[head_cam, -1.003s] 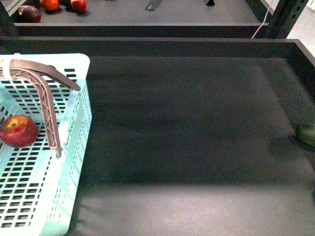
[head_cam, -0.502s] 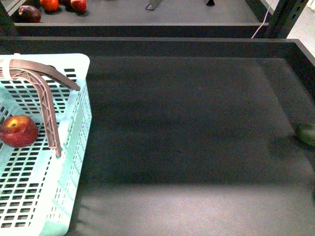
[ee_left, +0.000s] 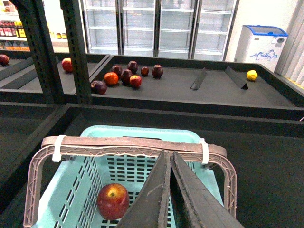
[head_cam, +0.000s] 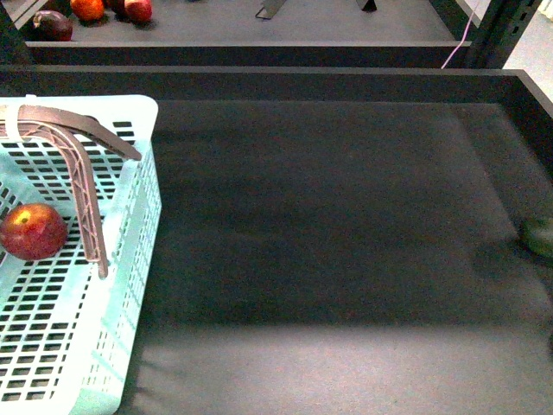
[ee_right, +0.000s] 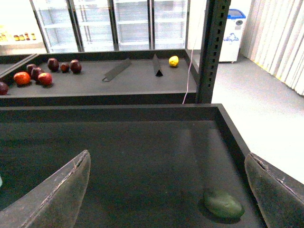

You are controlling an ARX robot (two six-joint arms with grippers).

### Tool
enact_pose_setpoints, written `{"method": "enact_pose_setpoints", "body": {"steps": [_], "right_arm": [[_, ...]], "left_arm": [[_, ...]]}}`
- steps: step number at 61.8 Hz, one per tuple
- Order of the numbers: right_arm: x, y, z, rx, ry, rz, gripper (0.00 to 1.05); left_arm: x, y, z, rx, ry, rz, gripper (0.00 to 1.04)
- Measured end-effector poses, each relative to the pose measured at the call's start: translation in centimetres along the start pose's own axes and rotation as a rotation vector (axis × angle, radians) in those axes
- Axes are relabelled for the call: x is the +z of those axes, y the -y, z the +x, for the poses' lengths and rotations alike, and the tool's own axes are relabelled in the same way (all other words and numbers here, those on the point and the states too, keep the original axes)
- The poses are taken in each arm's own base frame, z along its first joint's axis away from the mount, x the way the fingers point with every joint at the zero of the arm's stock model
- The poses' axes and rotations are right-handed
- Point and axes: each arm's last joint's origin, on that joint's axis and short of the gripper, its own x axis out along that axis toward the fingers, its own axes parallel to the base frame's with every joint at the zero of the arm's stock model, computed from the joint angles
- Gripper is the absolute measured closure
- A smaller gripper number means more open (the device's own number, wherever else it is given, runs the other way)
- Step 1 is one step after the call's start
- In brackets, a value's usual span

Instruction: Pick apple with right arm and hold basket with left

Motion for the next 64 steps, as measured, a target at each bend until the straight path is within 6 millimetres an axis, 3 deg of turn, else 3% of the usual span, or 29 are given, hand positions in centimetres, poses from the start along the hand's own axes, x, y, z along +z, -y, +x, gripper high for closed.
{"method": "enact_pose_setpoints", "body": {"steps": [22,53,64], "right_arm": [[0.00,0.00,0.00,0.000,0.000,0.000,0.09],[0.00,0.00,0.00,0.000,0.000,0.000,0.09],[0.00,0.00,0.00,0.000,0.000,0.000,0.09]], "left_arm": [[0.00,0.00,0.00,0.000,0.000,0.000,1.01],[0.01,0.00,0.00,0.000,0.000,0.000,0.08],[0.00,0.00,0.00,0.000,0.000,0.002,0.07]]}}
